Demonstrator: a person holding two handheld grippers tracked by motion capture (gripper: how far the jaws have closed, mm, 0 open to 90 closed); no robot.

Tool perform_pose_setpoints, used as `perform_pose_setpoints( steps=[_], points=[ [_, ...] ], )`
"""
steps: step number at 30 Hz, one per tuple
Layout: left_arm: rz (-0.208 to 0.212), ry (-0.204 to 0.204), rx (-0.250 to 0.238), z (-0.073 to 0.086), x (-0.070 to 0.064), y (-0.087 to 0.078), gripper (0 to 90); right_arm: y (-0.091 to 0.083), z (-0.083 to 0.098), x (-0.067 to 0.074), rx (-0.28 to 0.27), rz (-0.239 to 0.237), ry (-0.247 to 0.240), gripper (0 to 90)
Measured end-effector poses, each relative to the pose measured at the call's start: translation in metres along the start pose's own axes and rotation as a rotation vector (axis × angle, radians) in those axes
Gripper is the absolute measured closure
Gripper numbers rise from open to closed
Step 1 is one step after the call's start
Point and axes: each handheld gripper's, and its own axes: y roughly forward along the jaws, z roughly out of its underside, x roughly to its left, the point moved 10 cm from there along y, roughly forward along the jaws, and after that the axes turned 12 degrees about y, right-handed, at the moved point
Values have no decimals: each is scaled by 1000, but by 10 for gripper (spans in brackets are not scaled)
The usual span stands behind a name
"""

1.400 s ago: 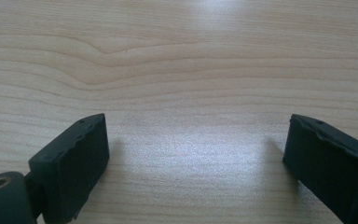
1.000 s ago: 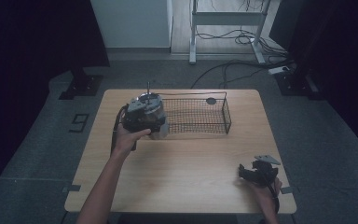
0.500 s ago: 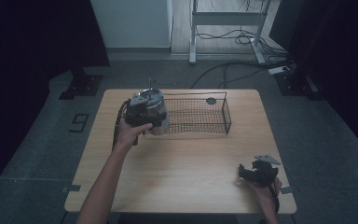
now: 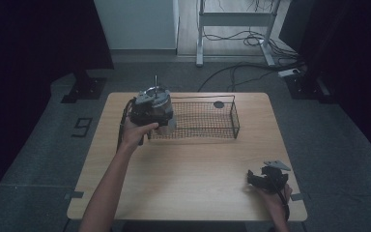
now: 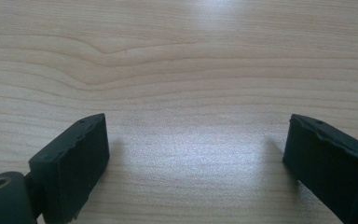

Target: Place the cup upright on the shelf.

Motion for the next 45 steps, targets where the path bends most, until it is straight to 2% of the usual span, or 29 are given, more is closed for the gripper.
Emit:
perform_pose_setpoints(
  steps=[8,20,29,33,45],
  points=[
    [-8,14,6,-6,7,7,43,0,0,0,0,0,0,66],
    [-13,5,17,-8,17,23,43,0,0,0,0,0,0,66],
    [-21,8,42,-9,26,41,43,0,0,-1,-4,3,-2,70],
    [-22,-4,57,-8,32,50,43,0,0,-1,-4,4,0,71],
    [-20,-7,72,-5,32,70,43,0,0,-1,-5,4,1,71]
  ],
)
